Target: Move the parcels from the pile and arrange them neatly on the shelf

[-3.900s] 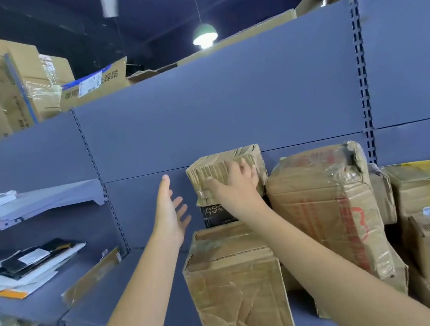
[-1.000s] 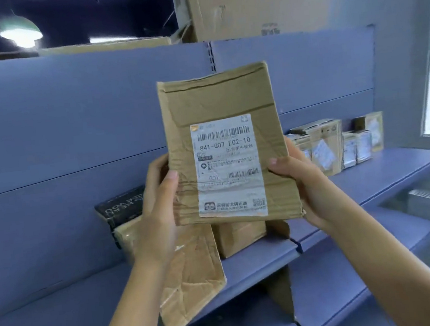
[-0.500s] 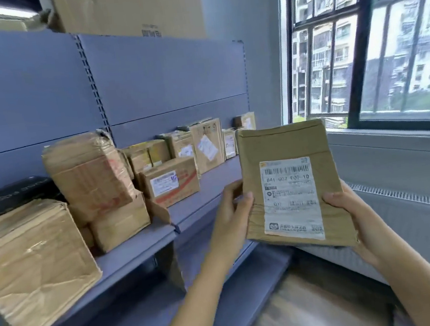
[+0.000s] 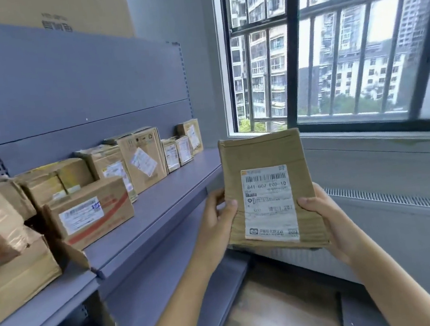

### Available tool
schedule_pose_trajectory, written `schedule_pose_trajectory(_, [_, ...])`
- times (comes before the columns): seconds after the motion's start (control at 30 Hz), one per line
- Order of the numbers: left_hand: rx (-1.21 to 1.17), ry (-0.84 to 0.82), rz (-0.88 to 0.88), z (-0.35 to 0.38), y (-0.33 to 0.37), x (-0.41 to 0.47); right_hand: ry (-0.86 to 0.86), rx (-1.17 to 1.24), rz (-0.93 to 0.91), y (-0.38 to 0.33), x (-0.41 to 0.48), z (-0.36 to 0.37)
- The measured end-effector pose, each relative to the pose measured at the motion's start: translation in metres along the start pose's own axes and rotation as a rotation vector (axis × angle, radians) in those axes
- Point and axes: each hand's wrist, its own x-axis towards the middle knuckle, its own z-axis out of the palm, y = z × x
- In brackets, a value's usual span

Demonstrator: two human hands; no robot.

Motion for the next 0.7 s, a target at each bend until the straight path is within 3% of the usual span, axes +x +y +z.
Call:
schedule_pose_trajectory(0.43, [0.005,-0.021,-0.022,-0.042,-0.062,0.157,-0.009,0.006,0.024,0.047,0.177,0.005])
schedule_pose_trajectory(0.7, [0.049,0.139,-0.072,-0.098,-0.089,0.195,-0.164,0.045,0.040,0.082,0.269,0.047])
